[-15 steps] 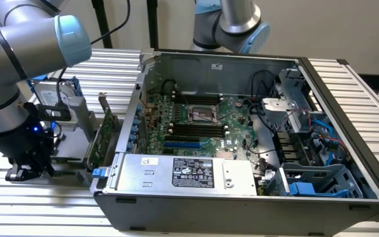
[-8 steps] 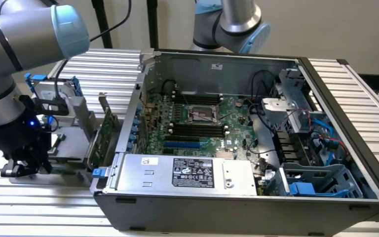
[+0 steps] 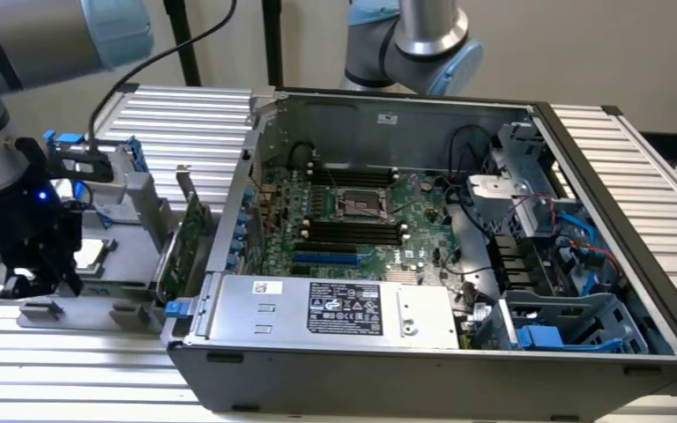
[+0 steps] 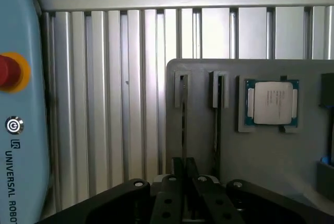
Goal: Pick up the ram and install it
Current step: 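Pick up the ram and move it above insertion slot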
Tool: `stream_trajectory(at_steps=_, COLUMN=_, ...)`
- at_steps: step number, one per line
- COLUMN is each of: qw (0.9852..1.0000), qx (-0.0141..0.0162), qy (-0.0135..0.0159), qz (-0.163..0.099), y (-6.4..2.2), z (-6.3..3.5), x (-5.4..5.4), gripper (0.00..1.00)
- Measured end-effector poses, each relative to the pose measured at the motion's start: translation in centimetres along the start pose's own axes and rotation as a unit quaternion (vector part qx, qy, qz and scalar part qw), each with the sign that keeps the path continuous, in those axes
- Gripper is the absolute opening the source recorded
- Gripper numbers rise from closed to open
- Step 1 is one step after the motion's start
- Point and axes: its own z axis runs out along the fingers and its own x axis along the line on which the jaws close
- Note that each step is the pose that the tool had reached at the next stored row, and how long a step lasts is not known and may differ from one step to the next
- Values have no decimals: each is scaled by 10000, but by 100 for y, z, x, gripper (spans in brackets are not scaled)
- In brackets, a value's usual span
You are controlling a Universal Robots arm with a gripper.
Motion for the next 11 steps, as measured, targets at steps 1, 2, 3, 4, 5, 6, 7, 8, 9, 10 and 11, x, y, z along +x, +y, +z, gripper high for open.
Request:
stream_trajectory(at_steps=1, qw=10000, qx=-4, qy=0, qz=0, y=-5, z=-48, x=1, gripper=14)
stream_trajectory(at_steps=2, qw=10000, qx=-8, qy=0, qz=0, y=-11, z=-93, x=2, gripper=14)
stream_trajectory(at_steps=3, qw=10000, qx=-12, qy=1, qz=0, y=-17, z=-138, x=3, gripper=14)
stream_trajectory(at_steps=4, qw=10000, qx=-15, qy=0, qz=0, y=-25, z=-183, x=4, gripper=14)
stream_trajectory(at_steps=5, qw=10000, qx=-17, qy=0, qz=0, y=-34, z=-228, x=5, gripper=14)
stream_trajectory(at_steps=6, qw=10000, qx=-20, qy=0, qz=0, y=-45, z=-273, x=6, gripper=14)
stream_trajectory(at_steps=7, qw=10000, qx=-22, qy=1, qz=0, y=-57, z=-321, x=7, gripper=14)
stream_trajectory(at_steps=8, qw=10000, qx=-24, qy=0, qz=0, y=-72, z=-366, x=8, gripper=14)
stream_trajectory(at_steps=9, qw=10000, qx=-25, qy=0, qz=-1, y=-89, z=-411, x=9, gripper=14)
stream_trajectory(at_steps=10, qw=10000, qx=-27, qy=1, qz=-1, y=-109, z=-459, x=10, gripper=14)
stream_trajectory(at_steps=11, qw=10000, qx=-28, qy=0, qz=-1, y=-130, z=-505, x=11, gripper=14)
